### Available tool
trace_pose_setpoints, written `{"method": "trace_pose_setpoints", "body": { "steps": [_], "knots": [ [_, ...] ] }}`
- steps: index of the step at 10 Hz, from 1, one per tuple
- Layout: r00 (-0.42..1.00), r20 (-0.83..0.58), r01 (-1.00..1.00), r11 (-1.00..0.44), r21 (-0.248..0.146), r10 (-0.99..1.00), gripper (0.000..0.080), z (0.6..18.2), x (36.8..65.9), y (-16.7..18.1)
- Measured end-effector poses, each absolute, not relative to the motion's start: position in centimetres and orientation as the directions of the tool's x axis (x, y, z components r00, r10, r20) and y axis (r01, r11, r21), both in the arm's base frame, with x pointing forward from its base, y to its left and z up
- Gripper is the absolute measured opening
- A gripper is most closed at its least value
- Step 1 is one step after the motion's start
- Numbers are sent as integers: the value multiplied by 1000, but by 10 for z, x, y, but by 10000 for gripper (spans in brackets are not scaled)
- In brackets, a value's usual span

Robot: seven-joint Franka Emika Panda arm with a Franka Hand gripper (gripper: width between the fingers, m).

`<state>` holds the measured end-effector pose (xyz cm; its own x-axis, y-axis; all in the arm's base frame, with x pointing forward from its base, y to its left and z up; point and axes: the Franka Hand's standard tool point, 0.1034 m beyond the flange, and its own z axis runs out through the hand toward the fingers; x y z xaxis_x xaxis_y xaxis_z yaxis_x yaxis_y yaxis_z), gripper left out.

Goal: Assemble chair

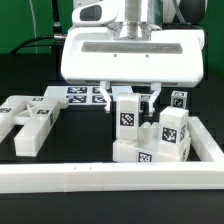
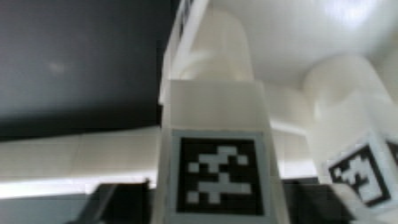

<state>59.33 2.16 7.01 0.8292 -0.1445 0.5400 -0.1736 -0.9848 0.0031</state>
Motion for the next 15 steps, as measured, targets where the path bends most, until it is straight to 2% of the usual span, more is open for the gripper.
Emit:
{"method": "trace_pose_setpoints", "body": {
  "steps": [1, 2, 3, 6, 10, 13, 15],
  "knots": [
    [829, 540, -173, -985, 4, -144, 485, 70, 593, 21],
    [830, 539, -170, -985, 6, -140, 618, 70, 593, 21],
    [831, 539, -166, -986, 9, -135, 640, 70, 593, 20],
    [830, 542, -164, -986, 7, -134, 648, 74, 594, 21],
    [827, 544, -160, -987, -11, -140, 649, 105, 597, 19],
    [848, 510, -159, -987, -12, -143, 649, 99, 596, 19],
    [907, 386, -172, -985, -21, -166, 649, 88, 594, 12]
  ]
}}
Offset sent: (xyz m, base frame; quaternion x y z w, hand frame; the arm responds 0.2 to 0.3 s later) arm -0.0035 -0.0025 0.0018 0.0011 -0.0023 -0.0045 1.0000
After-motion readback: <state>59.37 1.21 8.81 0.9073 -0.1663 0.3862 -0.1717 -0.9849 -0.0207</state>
